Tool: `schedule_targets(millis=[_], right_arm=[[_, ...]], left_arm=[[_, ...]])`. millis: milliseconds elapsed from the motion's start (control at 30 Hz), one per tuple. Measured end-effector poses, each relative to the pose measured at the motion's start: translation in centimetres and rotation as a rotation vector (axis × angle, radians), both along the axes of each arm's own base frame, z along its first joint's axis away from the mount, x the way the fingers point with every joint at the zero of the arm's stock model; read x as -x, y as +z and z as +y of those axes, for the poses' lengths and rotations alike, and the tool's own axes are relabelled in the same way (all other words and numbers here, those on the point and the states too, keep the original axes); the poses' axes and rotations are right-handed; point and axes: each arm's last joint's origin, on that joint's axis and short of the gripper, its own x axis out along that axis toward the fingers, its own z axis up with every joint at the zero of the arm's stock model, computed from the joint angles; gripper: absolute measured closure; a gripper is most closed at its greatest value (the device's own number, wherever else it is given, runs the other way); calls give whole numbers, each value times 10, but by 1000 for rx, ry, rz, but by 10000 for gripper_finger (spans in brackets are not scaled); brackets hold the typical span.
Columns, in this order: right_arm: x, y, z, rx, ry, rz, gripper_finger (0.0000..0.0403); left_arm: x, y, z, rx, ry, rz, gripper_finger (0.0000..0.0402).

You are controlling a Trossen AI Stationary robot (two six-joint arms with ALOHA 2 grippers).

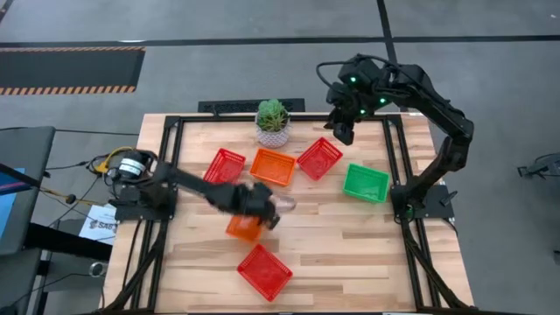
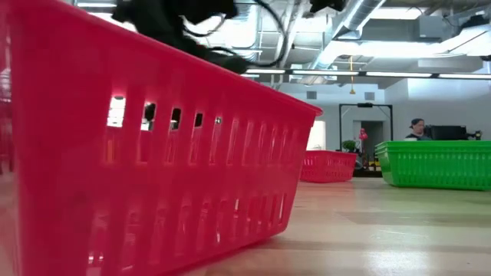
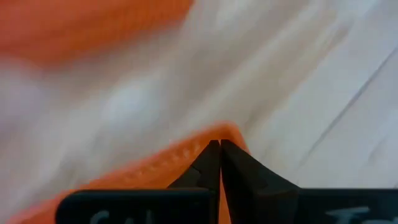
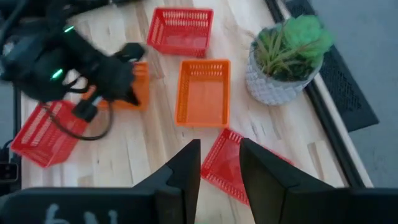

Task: Stack baskets by color
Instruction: Stack the bottom orange bin into the stacked orange bin

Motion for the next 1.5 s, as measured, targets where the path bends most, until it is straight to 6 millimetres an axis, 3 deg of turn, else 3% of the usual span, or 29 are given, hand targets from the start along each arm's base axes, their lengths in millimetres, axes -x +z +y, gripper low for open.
schedule_targets(millis=[100,200,333,433,533,733,867,1033,1233,1500], right_arm=[[1,-1,0,-7,0,17,270],[2,-2,1,-10,0,31,270],[4,-3,3,-12,10,54,270],[4,-4,7,0,47,73,270],[-3,-11,11,5,85,79,268],[-38,-43,26,32,231,103,249],[-70,-68,44,84,369,92,213],[-116,-106,68,150,554,105,159],[-157,-159,96,235,803,171,143],[-187,-222,129,278,1031,265,143]], left_arm=[[-15,14,31,11,-49,-100,401],[-27,44,52,72,-122,-202,401],[-21,96,57,148,-263,-258,401],[5,143,52,179,-314,-215,401],[46,185,46,177,-321,-171,401],[129,243,37,93,-177,-280,390],[170,262,35,23,-106,-387,349],[199,273,37,-2,-56,-479,269],[209,272,38,33,-33,-460,203],[211,269,37,101,-26,-425,193]])
